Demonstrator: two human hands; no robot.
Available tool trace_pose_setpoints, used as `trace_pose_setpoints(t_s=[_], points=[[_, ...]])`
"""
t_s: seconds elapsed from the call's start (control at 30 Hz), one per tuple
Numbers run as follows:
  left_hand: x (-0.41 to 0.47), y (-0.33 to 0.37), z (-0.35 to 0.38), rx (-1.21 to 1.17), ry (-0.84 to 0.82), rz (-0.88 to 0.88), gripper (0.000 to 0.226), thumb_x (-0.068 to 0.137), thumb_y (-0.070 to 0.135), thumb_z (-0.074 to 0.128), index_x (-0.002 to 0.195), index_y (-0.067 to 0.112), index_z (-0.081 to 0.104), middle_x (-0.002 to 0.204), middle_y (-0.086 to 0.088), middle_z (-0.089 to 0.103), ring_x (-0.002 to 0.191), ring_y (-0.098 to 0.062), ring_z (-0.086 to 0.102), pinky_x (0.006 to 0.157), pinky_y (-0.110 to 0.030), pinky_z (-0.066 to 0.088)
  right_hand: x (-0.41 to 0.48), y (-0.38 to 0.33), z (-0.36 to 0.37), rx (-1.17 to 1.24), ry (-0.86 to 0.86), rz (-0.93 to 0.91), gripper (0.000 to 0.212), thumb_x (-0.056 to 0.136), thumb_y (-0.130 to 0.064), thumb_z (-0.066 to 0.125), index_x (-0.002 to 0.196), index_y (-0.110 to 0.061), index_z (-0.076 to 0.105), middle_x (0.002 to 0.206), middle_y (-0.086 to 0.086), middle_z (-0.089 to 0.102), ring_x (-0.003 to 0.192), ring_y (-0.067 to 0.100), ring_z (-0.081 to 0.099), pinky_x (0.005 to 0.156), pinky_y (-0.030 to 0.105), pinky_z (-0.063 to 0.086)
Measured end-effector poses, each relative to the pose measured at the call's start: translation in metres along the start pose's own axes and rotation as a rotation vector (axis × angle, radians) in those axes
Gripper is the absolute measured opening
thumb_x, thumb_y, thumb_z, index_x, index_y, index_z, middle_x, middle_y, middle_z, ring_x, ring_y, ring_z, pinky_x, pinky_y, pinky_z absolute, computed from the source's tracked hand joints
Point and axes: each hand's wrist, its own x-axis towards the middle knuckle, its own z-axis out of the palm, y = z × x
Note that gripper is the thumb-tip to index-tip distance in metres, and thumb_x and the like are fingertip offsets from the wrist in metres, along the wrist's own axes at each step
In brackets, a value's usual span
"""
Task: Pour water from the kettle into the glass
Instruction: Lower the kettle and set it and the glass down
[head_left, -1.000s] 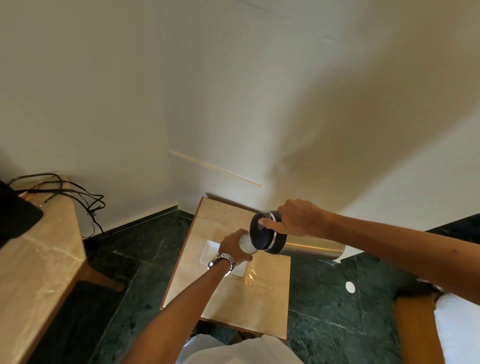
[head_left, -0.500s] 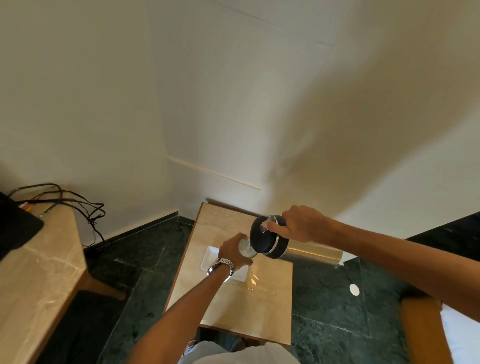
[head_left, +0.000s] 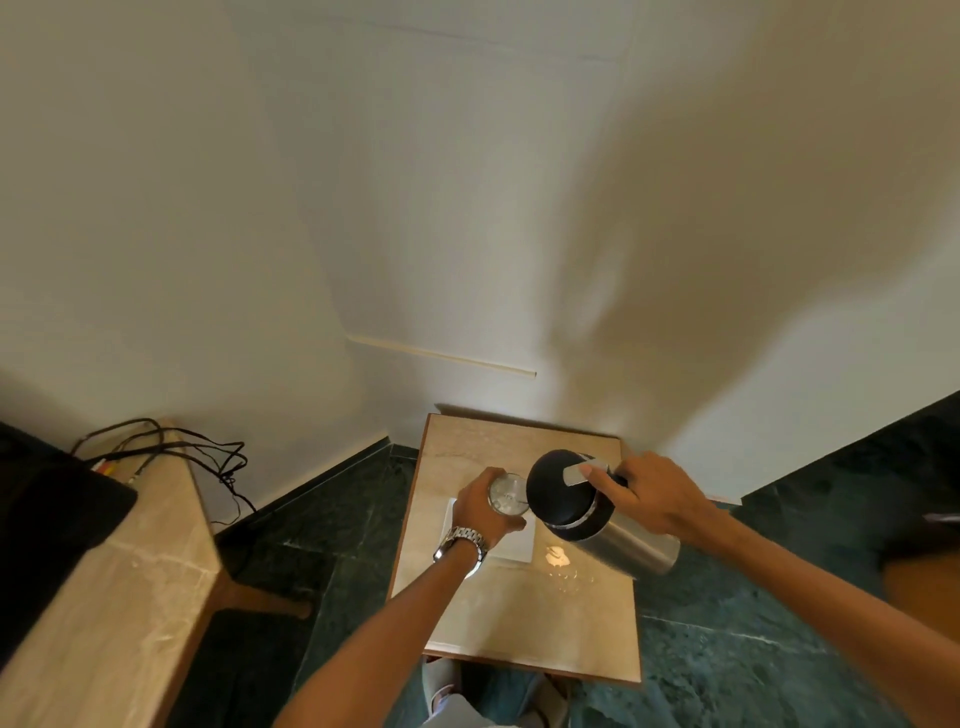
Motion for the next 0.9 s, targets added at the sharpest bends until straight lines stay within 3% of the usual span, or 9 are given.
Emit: trace_pose_setpoints(t_s=[0.13, 0.27, 0.4, 0.53, 0.67, 0.8, 0.9], points=[[0.003, -0.005, 0.008, 0.002, 0.0, -0.01, 0.075, 0.068, 0.021, 0.095, 0.133, 0.017, 0.059, 0.129, -0.006, 0.068, 0.119, -0.025, 0.065, 0.097, -0.033, 0.058, -0.026, 0.02, 0.012, 0.234, 0.141, 0.226, 0.092, 0.081, -0.088, 0.026, 0.049, -0.009, 0.06, 0.045, 0.005, 0.06, 0.042, 0.014, 0.058, 0.05, 0.023, 0.051], [0.01, -0.016, 0.025, 0.012, -0.024, -0.047, 0.079, 0.068, 0.021, 0.096, 0.136, 0.018, 0.056, 0.131, -0.006, 0.067, 0.121, -0.026, 0.064, 0.099, -0.036, 0.059, -0.05, 0.029, 0.043, 0.471, 0.394, 0.52, 0.085, 0.077, -0.092, 0.026, 0.042, -0.016, 0.044, 0.037, -0.003, 0.047, 0.035, 0.007, 0.048, 0.039, 0.02, 0.042], [0.036, -0.047, 0.054, 0.051, -0.04, -0.073, 0.078, 0.064, 0.023, 0.097, 0.131, 0.022, 0.056, 0.126, -0.002, 0.069, 0.117, -0.024, 0.066, 0.094, -0.033, 0.058, -0.053, 0.047, 0.118, 0.634, 0.525, 0.737, 0.091, 0.077, -0.092, 0.021, 0.05, -0.011, 0.051, 0.046, 0.007, 0.053, 0.045, 0.024, 0.054, 0.046, 0.036, 0.048], [0.075, -0.096, 0.083, 0.107, -0.037, -0.057, 0.075, 0.061, 0.028, 0.098, 0.124, 0.027, 0.058, 0.119, 0.004, 0.071, 0.11, -0.021, 0.068, 0.095, -0.04, 0.061, -0.038, 0.071, 0.191, 0.683, 0.664, 0.852, 0.08, 0.08, -0.091, 0.019, 0.051, -0.023, 0.049, 0.048, 0.004, 0.053, 0.047, 0.025, 0.053, 0.052, 0.042, 0.047], [0.119, -0.156, 0.112, 0.139, -0.01, -0.062, 0.074, 0.056, 0.026, 0.099, 0.117, 0.034, 0.058, 0.111, 0.008, 0.071, 0.101, -0.02, 0.069, 0.087, -0.038, 0.062, -0.016, 0.105, 0.258, 0.778, 0.774, 0.955, 0.084, 0.081, -0.089, 0.024, 0.061, -0.017, 0.06, 0.056, 0.018, 0.062, 0.058, 0.038, 0.062, 0.059, 0.054, 0.053], [0.154, -0.218, 0.136, 0.146, 0.028, -0.053, 0.073, 0.053, 0.024, 0.099, 0.111, 0.039, 0.057, 0.104, 0.014, 0.069, 0.095, -0.017, 0.067, 0.075, -0.022, 0.053, -0.002, 0.137, 0.307, 0.837, 0.918, 1.048, 0.079, 0.082, -0.089, 0.026, 0.054, -0.025, 0.065, 0.046, -0.002, 0.059, 0.051, 0.023, 0.059, 0.058, 0.051, 0.052], [0.169, -0.256, 0.149, 0.18, 0.041, -0.061, 0.074, 0.053, 0.023, 0.099, 0.114, 0.034, 0.058, 0.106, 0.01, 0.07, 0.096, -0.019, 0.067, 0.083, -0.03, 0.056, 0.008, 0.144, 0.325, 0.899, 1.003, 1.078, 0.061, 0.08, -0.089, 0.03, 0.063, -0.046, 0.07, 0.052, -0.004, 0.059, 0.053, 0.027, 0.057, 0.059, 0.058, 0.052]])
